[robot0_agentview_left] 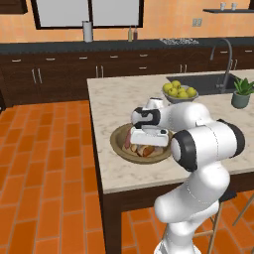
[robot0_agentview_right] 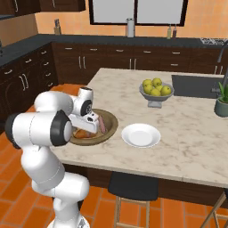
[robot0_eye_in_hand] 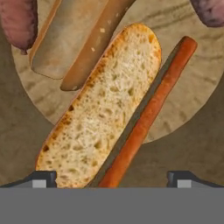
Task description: Place one bun and one sausage from the bowl on each plate.
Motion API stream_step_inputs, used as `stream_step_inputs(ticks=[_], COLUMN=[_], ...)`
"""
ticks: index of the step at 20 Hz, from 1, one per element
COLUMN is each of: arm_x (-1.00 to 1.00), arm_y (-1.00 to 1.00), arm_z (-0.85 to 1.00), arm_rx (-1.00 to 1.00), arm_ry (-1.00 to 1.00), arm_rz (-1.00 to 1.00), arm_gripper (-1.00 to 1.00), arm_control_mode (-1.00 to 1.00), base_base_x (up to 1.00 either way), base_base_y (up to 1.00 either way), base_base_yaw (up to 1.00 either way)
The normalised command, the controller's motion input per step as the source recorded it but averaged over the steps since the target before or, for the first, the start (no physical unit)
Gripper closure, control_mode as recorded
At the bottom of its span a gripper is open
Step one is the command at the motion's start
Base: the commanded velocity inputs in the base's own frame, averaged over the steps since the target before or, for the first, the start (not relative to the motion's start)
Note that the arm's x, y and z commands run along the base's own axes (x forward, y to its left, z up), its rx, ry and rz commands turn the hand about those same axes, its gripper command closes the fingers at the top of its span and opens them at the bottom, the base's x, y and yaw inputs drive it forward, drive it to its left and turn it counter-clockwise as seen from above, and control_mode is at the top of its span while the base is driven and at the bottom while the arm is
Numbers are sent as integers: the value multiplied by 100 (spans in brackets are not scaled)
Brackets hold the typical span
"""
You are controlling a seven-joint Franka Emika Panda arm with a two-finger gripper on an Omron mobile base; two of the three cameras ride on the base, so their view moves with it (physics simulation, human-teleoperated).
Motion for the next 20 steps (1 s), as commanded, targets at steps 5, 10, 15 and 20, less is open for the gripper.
stream_step_inputs(ticks=[5,10,15,20], arm_x=[0,17,39,0], arm_y=[-3,3,0,0], arm_z=[-31,0,0,0], arm_rx=[3,0,-1,0], arm_ry=[0,0,0,0], arm_rz=[-7,0,0,0], arm_gripper=[-100,-100,-100,100], arm_control_mode=[-100,-100,-100,-100], base_base_x=[0,0,0,0], base_base_y=[0,0,0,0], base_base_yaw=[0,0,0,0])
